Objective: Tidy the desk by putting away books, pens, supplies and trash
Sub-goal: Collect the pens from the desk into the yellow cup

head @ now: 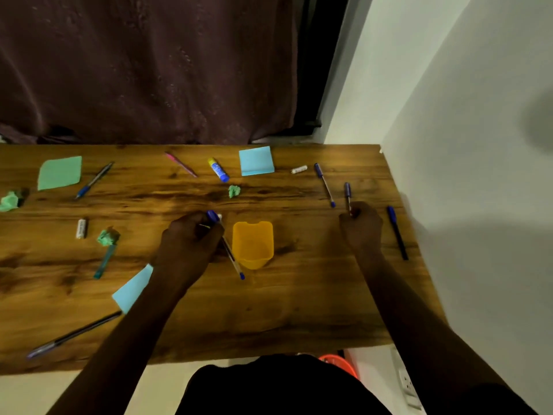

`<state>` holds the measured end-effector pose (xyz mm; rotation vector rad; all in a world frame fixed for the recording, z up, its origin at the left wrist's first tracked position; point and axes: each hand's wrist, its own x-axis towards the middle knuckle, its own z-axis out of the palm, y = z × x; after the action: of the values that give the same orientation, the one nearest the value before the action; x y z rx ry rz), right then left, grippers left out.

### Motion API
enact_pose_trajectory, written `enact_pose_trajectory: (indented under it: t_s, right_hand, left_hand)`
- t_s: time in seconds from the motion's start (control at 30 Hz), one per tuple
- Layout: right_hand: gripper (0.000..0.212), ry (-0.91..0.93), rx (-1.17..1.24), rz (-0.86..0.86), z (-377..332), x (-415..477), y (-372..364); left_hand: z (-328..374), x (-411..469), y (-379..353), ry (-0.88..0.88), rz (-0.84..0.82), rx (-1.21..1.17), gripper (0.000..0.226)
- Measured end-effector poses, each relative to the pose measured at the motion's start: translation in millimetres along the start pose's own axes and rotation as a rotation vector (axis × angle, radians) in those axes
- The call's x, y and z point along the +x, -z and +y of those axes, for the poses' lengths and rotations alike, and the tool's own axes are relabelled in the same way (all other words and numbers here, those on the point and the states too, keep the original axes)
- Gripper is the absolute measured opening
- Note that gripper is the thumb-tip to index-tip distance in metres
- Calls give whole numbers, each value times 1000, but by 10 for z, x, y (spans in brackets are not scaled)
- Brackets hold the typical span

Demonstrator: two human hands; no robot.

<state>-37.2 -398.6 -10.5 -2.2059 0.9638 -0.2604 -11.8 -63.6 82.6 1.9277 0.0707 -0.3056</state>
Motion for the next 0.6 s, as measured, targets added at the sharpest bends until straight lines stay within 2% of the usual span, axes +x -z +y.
enact_pose_trajectory:
  t_s: [0.1,0.17,0.3,0.37,0.5,0.6]
  right_hand:
    - [44,3,-89,1,8,229,-51]
    - [45,8,-169,-30,-12,349,-84]
    - [23,32,-299,-59,5,455,-110]
    - [19,22,-328,-67,13,479,-96]
    - [22,-6,-260,-105,-25,462,-8]
    - [30,25,-107,-116,-104,364,65]
  left_hand:
    - [62,43,-91,-54,-30,5,7]
    - [108,59,-138,-76,-38,-1,8]
    - [173,81,-162,-99,-15,-30,12]
    - [178,112,-147,-107,-6,-40,11]
    - [156,161,-104,-122,13,-33,7]
    - [118,205,-74,-141,28,-37,11]
